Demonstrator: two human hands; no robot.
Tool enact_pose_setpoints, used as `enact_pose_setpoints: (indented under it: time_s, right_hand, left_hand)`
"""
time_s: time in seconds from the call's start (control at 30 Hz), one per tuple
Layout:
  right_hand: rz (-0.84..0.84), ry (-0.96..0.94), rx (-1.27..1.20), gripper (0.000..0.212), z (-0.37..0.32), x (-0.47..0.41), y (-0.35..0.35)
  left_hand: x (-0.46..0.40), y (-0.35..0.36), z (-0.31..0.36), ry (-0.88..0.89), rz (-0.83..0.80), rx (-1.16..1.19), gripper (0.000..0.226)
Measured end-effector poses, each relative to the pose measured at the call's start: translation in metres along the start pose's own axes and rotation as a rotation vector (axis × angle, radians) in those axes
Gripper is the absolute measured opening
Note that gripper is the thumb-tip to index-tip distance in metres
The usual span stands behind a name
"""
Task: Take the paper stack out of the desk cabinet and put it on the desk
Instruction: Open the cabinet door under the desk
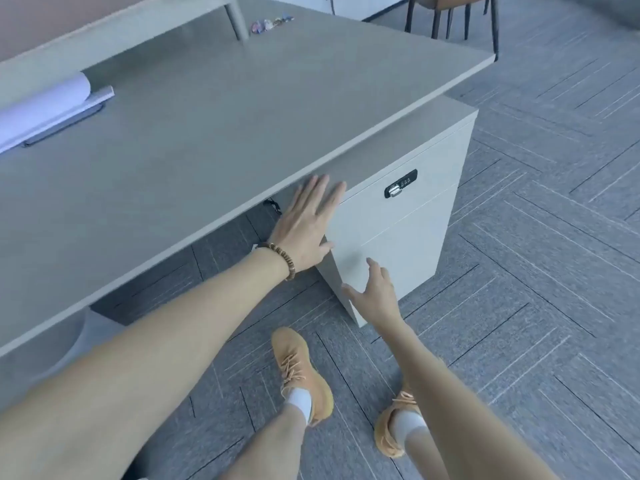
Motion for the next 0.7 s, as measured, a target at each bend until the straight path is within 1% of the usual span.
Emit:
enact_pose_setpoints:
  time_s: [0.13,0.27,0.4,0.5,0.57,0.7]
  right_hand:
    - [0.052,0.013,-0.055,0.096,0.009,-0.018,0.012]
    - [0.172,0.013,-0.128,0.1,0.015,-0.037,0.02]
    - [0.238,0.063,-0.197,0.119,0.013,-0.048,0.031]
    - [0.315,0.099,-0.178,0.132,0.008,-0.059,0.029]
    - [0.346,0.096,-0.142,0.134,0.008,-0.063,0.026]
    - [0.324,0.1,-0.136,0.131,0.017,-0.056,0.024]
  left_hand:
    - [-0.014,0.004,-0.006,0.012,0.036,-0.04,0.106]
    - [-0.02,0.01,-0.008,0.025,0.103,-0.042,0.109]
    - [-0.019,0.012,-0.009,0.022,0.136,-0.02,0.11]
    - [-0.019,0.012,-0.009,0.016,0.15,-0.016,0.112]
    - [-0.019,0.012,-0.009,0.016,0.16,-0.018,0.112]
    - [-0.018,0.012,-0.007,0.009,0.145,-0.029,0.11]
Point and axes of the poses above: each hand's wrist, its own x-axis away from the middle knuckle, its own y-axis out of the palm, z = x × y, the point moved 5 cm from there along -x, towards the middle knuckle, and after that the axes turned 7 degrees about -z, right-handed, at the moved point
